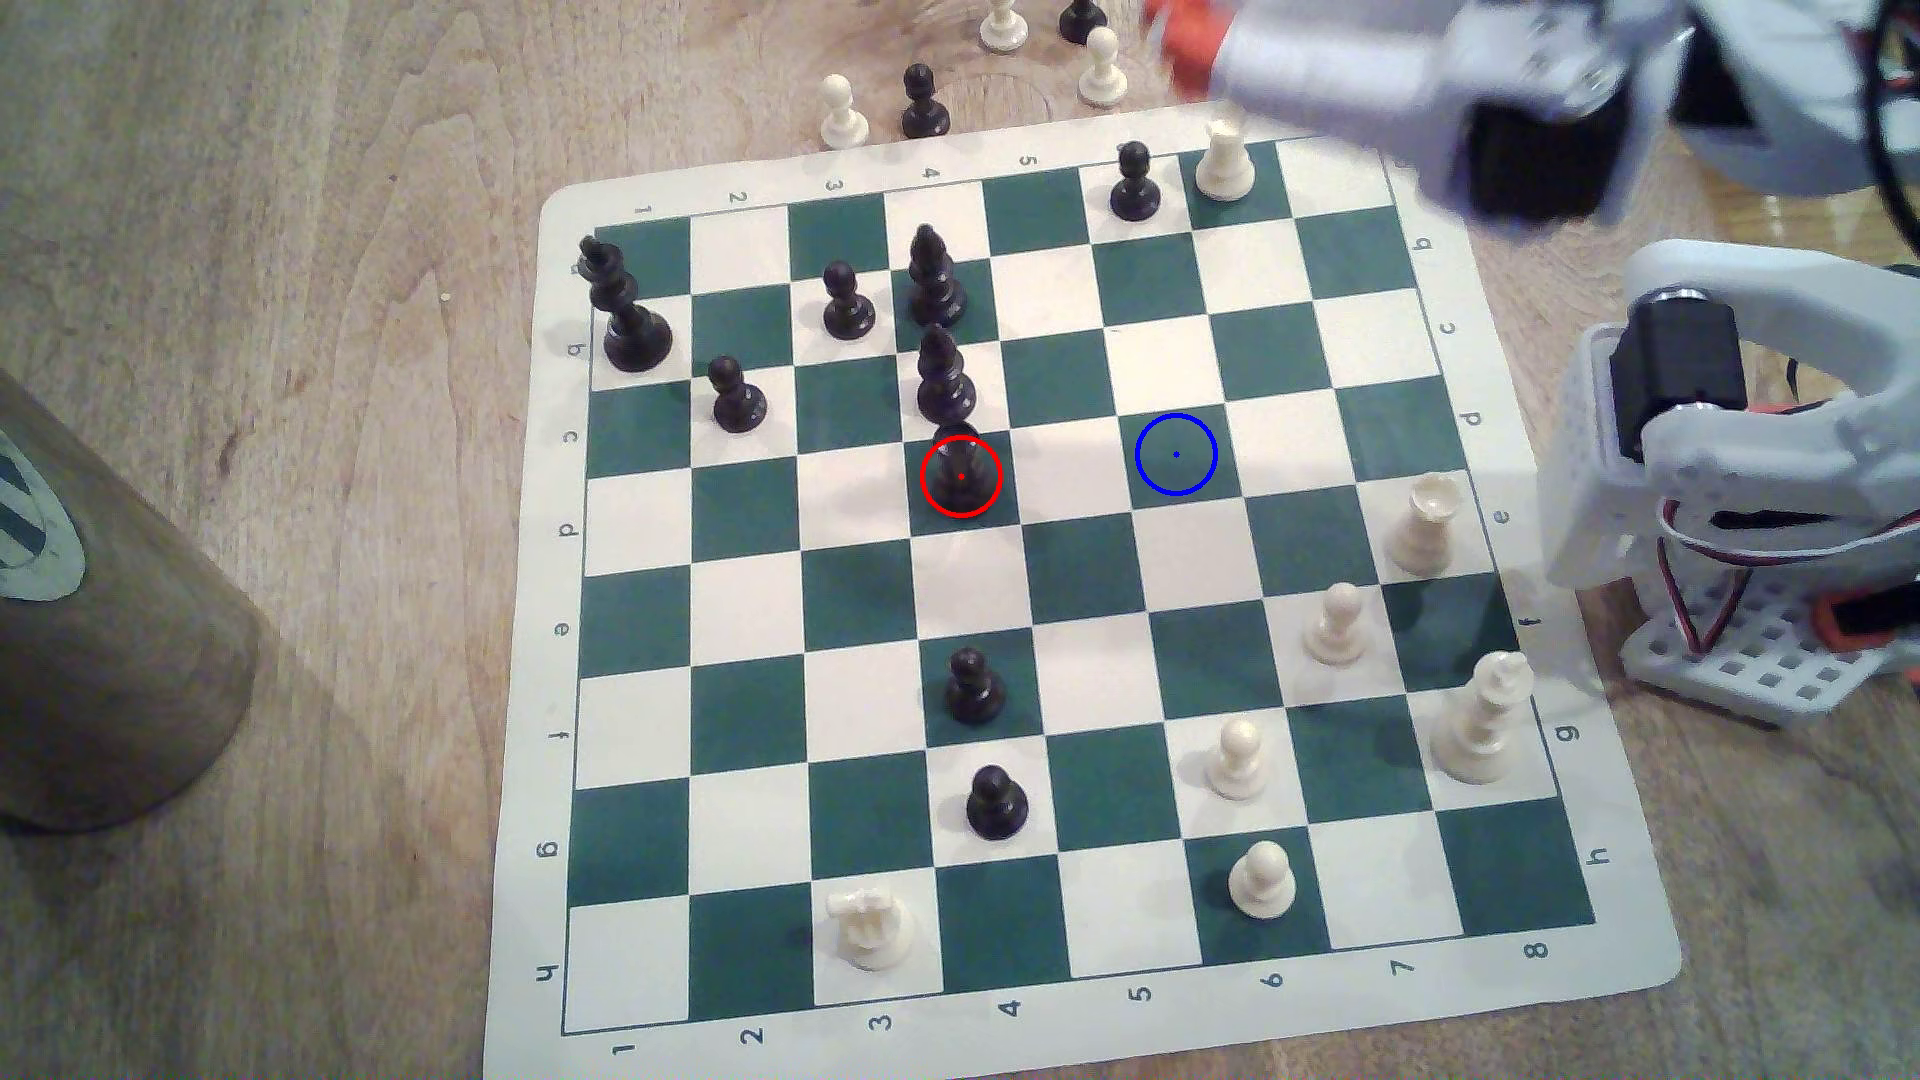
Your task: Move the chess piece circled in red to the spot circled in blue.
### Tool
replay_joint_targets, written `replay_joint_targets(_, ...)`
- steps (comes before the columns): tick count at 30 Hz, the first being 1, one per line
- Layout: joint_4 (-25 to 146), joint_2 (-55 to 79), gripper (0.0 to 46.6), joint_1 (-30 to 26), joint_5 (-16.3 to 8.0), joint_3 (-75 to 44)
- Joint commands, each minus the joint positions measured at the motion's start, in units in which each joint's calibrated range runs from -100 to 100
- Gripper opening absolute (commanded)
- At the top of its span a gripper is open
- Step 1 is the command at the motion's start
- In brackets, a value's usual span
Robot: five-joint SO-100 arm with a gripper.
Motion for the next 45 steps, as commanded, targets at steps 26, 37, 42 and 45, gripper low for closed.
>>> replay_joint_targets(26, 26.03, 47.02, 22.0, 0.64, -9.28, -27.15)
replay_joint_targets(37, 5.88, 52.96, 20.5, 4.0, -7.23, -11.38)
replay_joint_targets(42, 0.64, 59.16, 20.4, 4.32, -7.28, -11.19)
replay_joint_targets(45, -1.08, 62.13, 20.3, 4.63, -6.98, -11.47)
